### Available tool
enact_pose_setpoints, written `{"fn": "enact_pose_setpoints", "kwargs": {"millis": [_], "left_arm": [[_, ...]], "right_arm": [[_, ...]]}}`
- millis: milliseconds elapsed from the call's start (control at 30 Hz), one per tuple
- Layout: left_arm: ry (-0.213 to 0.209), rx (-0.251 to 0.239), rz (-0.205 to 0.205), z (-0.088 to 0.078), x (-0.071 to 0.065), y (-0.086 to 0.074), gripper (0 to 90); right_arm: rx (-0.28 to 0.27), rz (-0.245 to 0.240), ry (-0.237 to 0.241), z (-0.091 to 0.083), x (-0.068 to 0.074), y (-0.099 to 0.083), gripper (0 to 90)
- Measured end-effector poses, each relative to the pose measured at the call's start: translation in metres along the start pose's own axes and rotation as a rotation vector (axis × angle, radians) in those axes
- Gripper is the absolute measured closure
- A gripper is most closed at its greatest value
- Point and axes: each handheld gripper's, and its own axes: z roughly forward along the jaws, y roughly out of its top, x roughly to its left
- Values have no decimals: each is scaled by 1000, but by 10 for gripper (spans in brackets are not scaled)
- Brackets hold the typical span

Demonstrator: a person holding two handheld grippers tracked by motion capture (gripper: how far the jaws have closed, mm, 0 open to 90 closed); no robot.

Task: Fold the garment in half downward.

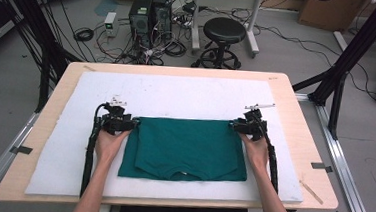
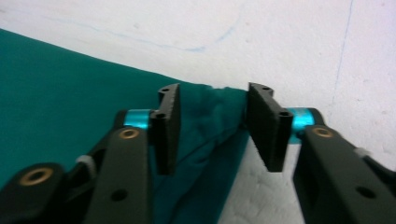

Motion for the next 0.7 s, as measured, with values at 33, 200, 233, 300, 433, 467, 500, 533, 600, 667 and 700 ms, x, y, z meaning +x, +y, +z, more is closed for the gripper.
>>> {"fn": "enact_pose_setpoints", "kwargs": {"millis": [33, 200, 233, 300, 433, 467, 500, 533, 600, 667, 700], "left_arm": [[-5, -10, -5, -4, 0, 0, 501], [3, -71, 26, -28, -7, -5, 443], [9, -66, 37, -32, -10, -6, 427], [6, -81, 59, -40, -13, -11, 403], [-4, -93, 75, -52, -16, -21, 359], [-14, -95, 80, -54, -16, -24, 351], [-20, -95, 78, -57, -17, -27, 346], [-25, -95, 75, -60, -18, -29, 341], [-35, -102, 69, -66, -19, -33, 325], [-55, -114, 65, -73, -20, -37, 323], [-63, -122, 56, -77, -21, -40, 323]], "right_arm": [[-22, 3, 6, -4, 1, -2, 467], [-66, -11, 11, -24, 10, -12, 318], [-77, -21, 8, -29, 12, -14, 300], [-100, -36, -2, -37, 14, -20, 262], [-133, -36, 14, -50, 17, -31, 228], [-140, -32, 26, -52, 17, -34, 223], [-138, -36, 34, -55, 18, -37, 223], [-140, -35, 35, -57, 20, -39, 221], [-155, -34, 48, -61, 23, -45, 221], [-150, -40, 51, -64, 26, -50, 221], [-151, -42, 52, -66, 28, -52, 221]]}}
